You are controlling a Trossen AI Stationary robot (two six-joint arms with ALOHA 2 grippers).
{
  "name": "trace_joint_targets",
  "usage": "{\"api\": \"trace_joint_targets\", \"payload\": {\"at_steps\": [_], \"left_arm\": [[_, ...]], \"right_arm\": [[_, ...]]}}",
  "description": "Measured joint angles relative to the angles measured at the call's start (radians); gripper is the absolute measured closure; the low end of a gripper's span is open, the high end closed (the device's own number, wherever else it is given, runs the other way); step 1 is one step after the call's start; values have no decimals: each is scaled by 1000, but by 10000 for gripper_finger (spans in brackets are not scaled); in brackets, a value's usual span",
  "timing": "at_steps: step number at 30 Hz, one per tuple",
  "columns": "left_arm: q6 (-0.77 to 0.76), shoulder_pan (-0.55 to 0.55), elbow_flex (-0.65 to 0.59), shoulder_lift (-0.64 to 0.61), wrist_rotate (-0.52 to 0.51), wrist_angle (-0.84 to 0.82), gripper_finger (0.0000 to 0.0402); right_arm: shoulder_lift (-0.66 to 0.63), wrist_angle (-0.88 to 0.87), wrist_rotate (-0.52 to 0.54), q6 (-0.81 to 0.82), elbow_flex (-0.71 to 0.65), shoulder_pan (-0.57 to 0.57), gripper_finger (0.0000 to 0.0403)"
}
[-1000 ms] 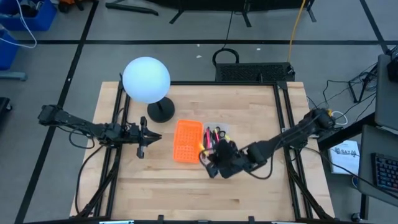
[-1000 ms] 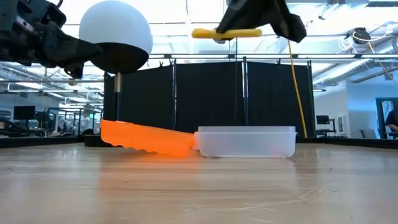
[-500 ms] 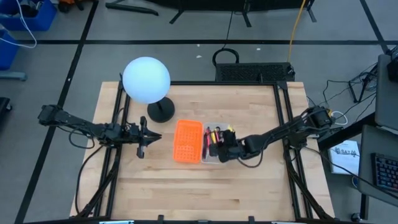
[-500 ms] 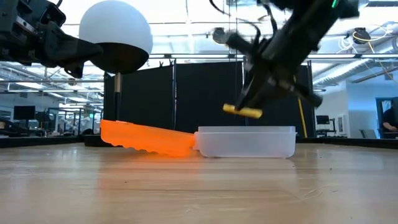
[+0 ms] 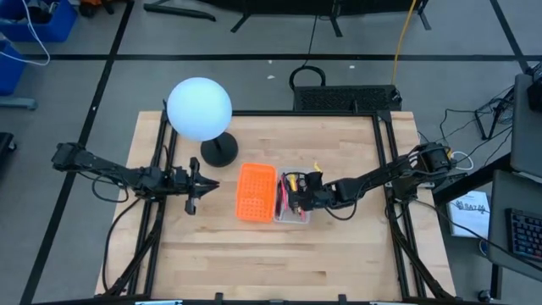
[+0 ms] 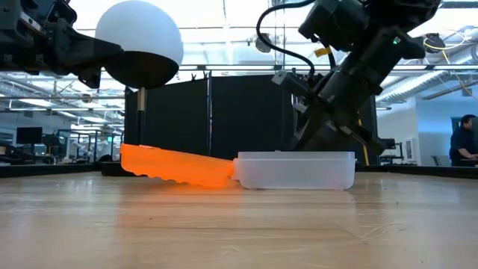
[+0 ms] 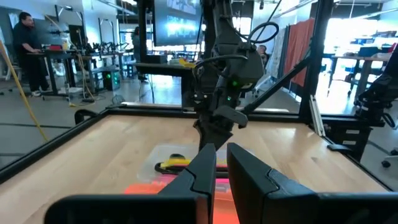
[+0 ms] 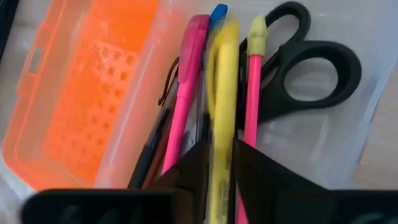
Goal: Pick & place school supplies into a supply box
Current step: Put the yellow pen into the orange supply box, then return to Home Position
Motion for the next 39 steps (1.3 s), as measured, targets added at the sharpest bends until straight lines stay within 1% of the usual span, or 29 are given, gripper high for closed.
{"api": "trace_joint_targets", "payload": {"at_steps": [4,6,9,12,16,19,23,25,28,30,35,37,39], "left_arm": [[-9,0,0,0,0,-5,353],[-9,0,0,0,1,-6,353],[-10,0,0,0,1,-6,353],[7,0,0,0,1,-6,353],[58,-4,0,0,12,-7,353],[100,-25,0,-2,33,-5,357],[182,-90,0,-36,23,21,392],[223,-127,2,-65,-8,22,395],[287,-182,13,-111,-30,2,397],[333,-217,14,-143,-45,-10,397],[436,-289,16,-197,-195,-65,398],[490,-307,16,-199,-225,-119,399],[508,-315,16,-196,-252,-144,399]], "right_arm": [[0,1,0,-1,0,0,289],[0,0,0,0,0,0,276],[-3,0,0,-23,0,0,267],[-38,1,0,-115,0,0,268],[-122,-3,0,-324,0,2,273],[-216,-7,2,-504,0,9,278],[-356,-23,13,-769,0,24,299],[-426,-17,53,-908,-3,44,321],[-540,-1,103,-1075,-61,84,373],[-620,-2,108,-1124,-124,97,394],[-851,16,107,-1159,-317,144,401],[-942,59,105,-1186,-404,174,401],[-1026,94,105,-1211,-471,196,402]]}}
